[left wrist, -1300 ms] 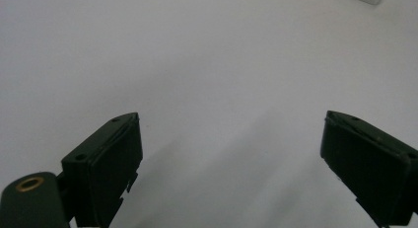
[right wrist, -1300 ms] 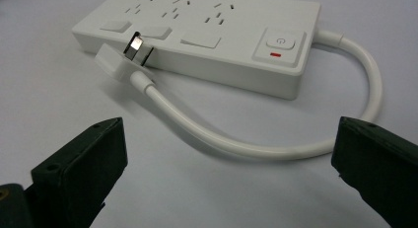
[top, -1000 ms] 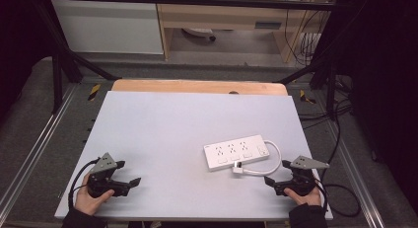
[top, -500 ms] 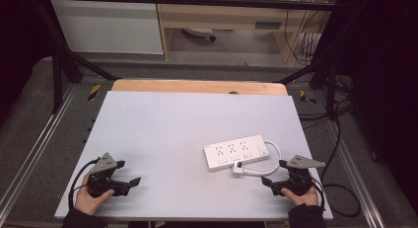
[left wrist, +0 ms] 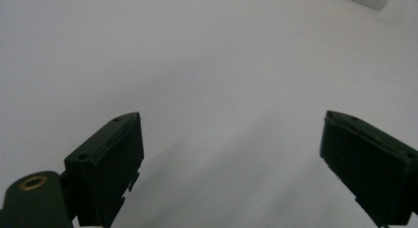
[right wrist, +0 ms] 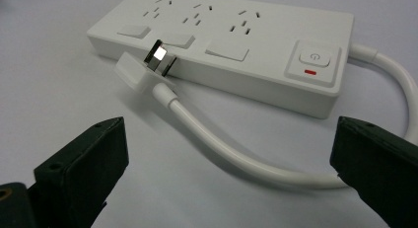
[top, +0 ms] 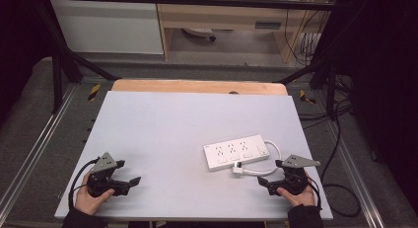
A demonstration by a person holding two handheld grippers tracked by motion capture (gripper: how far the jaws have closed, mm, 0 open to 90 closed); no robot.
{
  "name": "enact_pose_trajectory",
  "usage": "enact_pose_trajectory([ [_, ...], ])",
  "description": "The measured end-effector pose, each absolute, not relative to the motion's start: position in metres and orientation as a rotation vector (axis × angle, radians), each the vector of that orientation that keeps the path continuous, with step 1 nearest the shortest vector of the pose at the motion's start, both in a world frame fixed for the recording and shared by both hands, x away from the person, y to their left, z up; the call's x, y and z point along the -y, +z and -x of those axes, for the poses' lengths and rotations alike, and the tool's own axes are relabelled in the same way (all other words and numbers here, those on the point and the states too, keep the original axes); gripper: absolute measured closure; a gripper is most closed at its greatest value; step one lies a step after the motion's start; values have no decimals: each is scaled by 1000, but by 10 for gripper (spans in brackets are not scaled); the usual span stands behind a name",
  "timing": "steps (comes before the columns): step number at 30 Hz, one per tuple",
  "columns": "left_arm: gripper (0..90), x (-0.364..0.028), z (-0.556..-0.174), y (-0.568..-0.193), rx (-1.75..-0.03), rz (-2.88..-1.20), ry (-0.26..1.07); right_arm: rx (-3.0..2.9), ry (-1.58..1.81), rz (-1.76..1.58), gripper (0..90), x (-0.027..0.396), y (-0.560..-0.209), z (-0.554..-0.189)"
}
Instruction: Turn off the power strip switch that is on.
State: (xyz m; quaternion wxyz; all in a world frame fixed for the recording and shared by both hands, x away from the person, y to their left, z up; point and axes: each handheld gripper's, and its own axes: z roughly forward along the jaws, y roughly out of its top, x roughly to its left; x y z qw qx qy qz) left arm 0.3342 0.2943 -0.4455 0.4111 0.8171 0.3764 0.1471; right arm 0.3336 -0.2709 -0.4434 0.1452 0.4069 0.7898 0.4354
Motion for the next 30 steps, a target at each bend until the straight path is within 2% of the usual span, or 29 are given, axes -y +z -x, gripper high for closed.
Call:
enact_pose_trajectory([
  [17,94,-295,-335,-445,-949,-2056,378,-2283,1273,-1157,37,262,-440,-335],
  [29,94,-296,-334,-445,-952,-2057,382,-2257,1287,-1159,114,259,-437,-336],
  [30,94,-296,-334,-445,-952,-2057,382,-2257,1287,-1155,141,258,-437,-336],
])
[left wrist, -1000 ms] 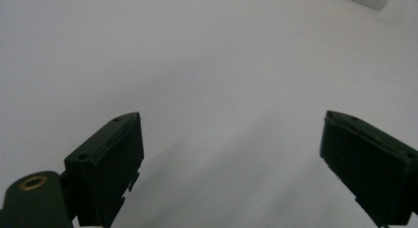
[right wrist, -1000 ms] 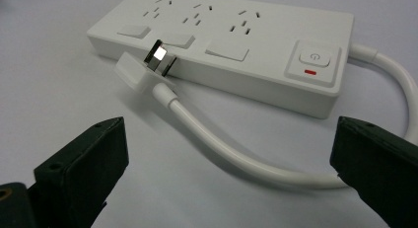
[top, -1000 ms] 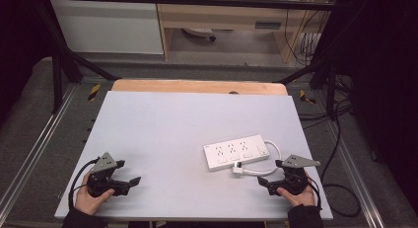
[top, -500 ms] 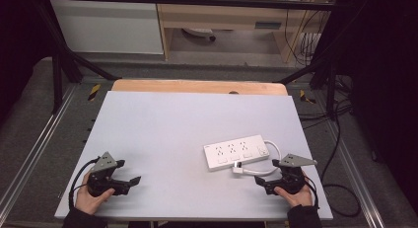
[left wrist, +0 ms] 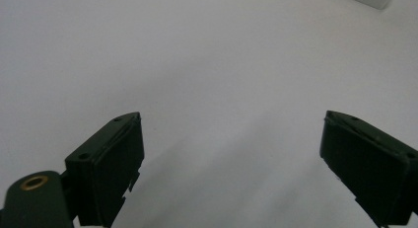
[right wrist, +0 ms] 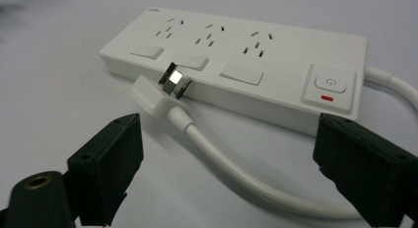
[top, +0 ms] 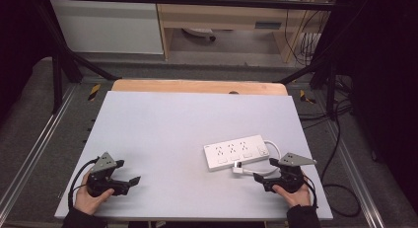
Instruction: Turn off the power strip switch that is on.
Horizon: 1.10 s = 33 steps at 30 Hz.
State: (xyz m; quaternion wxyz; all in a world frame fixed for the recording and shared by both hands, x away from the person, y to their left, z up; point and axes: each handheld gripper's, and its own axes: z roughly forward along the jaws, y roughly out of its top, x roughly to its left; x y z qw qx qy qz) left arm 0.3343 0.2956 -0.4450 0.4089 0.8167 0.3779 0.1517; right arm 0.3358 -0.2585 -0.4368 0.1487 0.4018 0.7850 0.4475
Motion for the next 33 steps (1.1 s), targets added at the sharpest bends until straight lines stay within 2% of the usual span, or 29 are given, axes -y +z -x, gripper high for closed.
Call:
enact_pose_trajectory([
  [6,94,-296,-334,-444,-951,-2053,385,-2249,1296,-1154,199,258,-435,-336],
  [19,95,-296,-334,-444,-951,-2054,388,-2255,1310,-1131,440,253,-432,-337],
  [25,96,-296,-334,-444,-950,-2054,391,-2263,1312,-1128,491,251,-430,-338],
  [33,96,-295,-334,-444,-949,-2056,395,-2261,1310,-1114,607,247,-426,-340],
])
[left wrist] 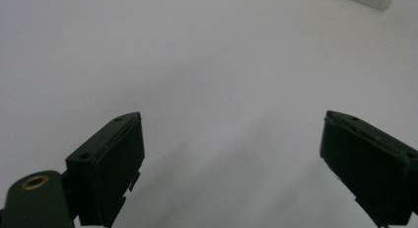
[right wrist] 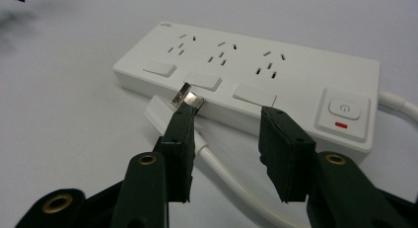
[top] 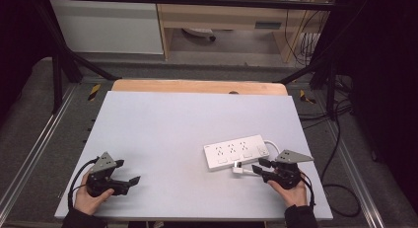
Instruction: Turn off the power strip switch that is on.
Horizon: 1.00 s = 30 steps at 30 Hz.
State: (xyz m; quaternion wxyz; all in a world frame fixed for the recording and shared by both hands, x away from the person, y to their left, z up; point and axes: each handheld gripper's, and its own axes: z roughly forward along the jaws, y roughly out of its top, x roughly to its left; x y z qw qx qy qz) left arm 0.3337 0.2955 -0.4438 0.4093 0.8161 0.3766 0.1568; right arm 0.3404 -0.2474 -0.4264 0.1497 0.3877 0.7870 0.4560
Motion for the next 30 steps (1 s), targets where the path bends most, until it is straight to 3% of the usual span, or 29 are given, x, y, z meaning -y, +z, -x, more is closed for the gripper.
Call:
enact_pose_trajectory([
  [22,96,-296,-334,-443,-949,-2055,398,-2256,1292,-1116,842,239,-420,-348],
  [30,96,-295,-334,-444,-951,-2057,397,-2258,1290,-1119,890,238,-419,-351],
])
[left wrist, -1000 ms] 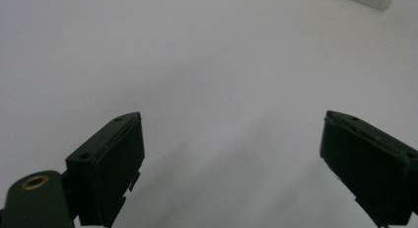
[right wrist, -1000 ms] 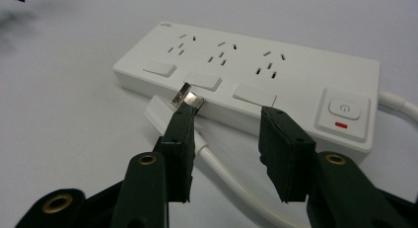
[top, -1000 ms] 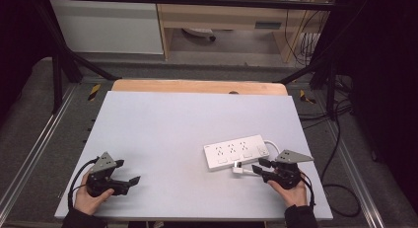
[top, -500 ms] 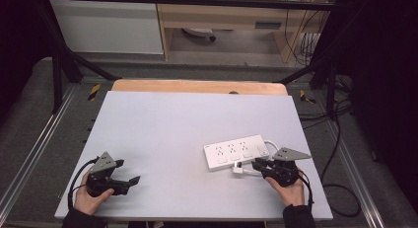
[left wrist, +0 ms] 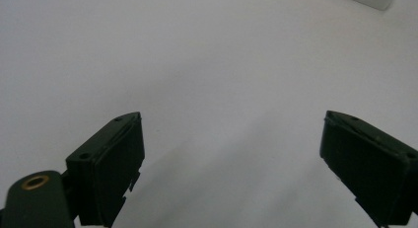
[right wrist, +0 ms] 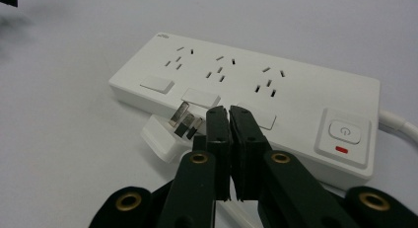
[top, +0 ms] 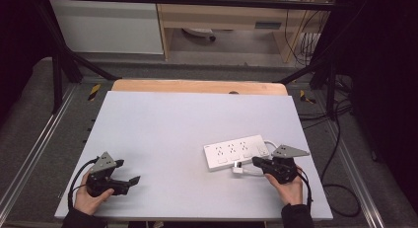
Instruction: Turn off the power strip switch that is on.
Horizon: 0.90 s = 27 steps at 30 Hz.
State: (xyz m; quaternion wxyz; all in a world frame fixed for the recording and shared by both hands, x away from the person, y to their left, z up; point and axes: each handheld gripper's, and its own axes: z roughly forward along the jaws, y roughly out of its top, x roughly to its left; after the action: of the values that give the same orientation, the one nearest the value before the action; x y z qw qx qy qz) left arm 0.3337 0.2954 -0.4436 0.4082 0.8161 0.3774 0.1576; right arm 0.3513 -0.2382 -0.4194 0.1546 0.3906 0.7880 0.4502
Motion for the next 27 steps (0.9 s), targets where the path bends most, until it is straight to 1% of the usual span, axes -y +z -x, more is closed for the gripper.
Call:
enact_pose_trajectory([
  [27,96,-295,-333,-443,-950,-2059,401,-2273,1263,-1124,900,217,-419,-370],
])
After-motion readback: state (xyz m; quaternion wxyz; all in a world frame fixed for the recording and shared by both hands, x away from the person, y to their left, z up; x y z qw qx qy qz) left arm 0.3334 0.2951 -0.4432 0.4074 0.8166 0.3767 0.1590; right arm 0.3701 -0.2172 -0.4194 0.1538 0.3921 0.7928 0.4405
